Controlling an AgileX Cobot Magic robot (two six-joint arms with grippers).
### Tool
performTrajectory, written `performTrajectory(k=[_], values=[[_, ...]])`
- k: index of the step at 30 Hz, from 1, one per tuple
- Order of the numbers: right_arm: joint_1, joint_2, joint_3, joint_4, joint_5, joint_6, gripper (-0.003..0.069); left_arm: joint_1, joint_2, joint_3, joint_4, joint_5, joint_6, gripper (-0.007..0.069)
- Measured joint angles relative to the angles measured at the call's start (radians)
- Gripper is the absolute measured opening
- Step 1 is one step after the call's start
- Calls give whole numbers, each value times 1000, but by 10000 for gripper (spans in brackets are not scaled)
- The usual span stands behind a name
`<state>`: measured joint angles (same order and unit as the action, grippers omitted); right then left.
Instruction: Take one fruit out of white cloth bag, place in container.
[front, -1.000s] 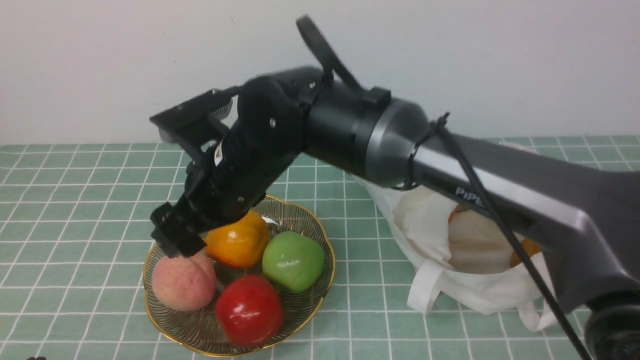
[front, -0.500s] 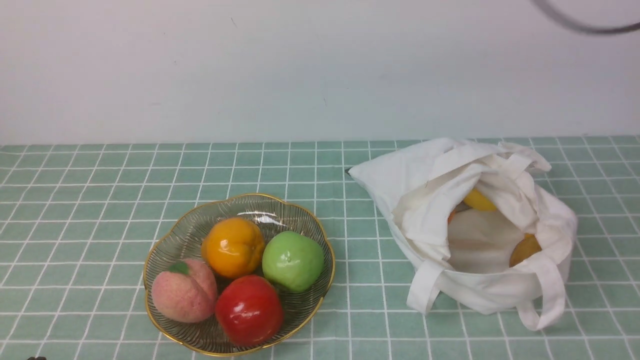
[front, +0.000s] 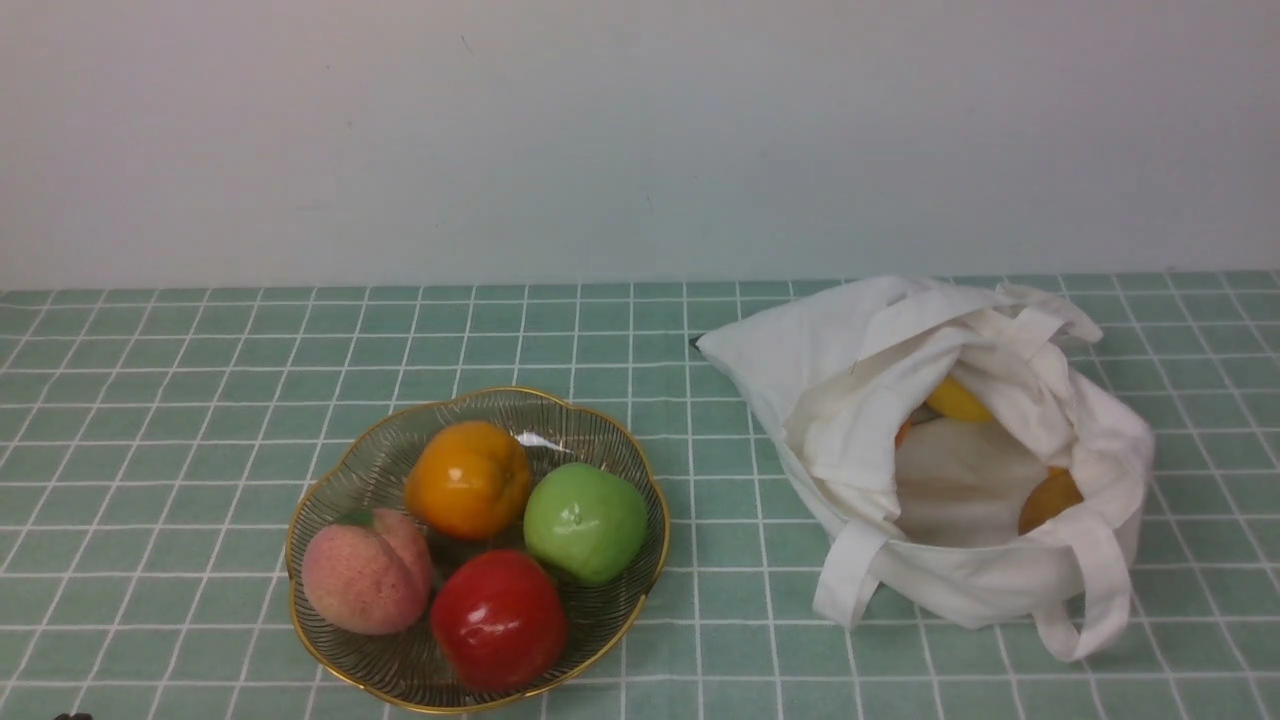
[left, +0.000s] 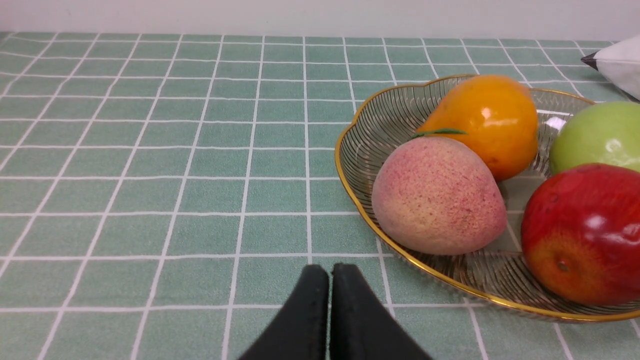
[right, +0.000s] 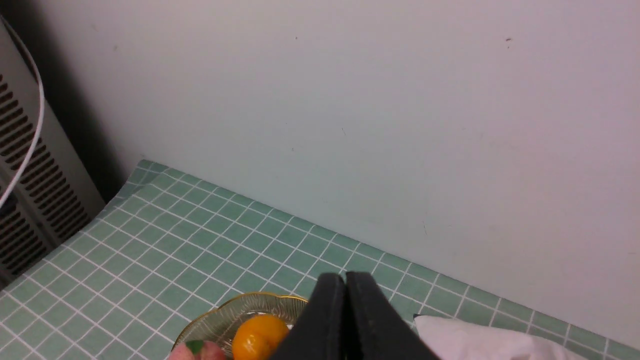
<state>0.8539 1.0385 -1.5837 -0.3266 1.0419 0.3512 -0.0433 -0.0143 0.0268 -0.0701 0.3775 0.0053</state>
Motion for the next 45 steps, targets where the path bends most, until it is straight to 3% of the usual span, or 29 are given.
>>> performTrajectory(k=[7, 13, 20, 26, 31, 38, 41, 45], values=[[0, -264, 381, 49, -217, 12, -13, 0, 0, 0, 0, 0, 0, -8], [0, -412, 570, 140, -244, 10, -13, 0, 0, 0, 0, 0, 0, -8], [0, -464, 616, 149, -258, -7, -13, 0, 0, 0, 0, 0, 0, -8], [0, -468, 616, 197, -321, -145, -14, 0, 0, 0, 0, 0, 0, -8], [0, -468, 616, 314, -394, -351, -14, 0, 0, 0, 0, 0, 0, -8], [-1, -471, 623, 338, -410, -391, -14, 0, 0, 0, 0, 0, 0, -8], [-56, -502, 660, 335, -420, -395, -14, 0, 0, 0, 0, 0, 0, -8], [-242, -583, 776, 327, -459, -396, -14, 0, 0, 0, 0, 0, 0, -8]])
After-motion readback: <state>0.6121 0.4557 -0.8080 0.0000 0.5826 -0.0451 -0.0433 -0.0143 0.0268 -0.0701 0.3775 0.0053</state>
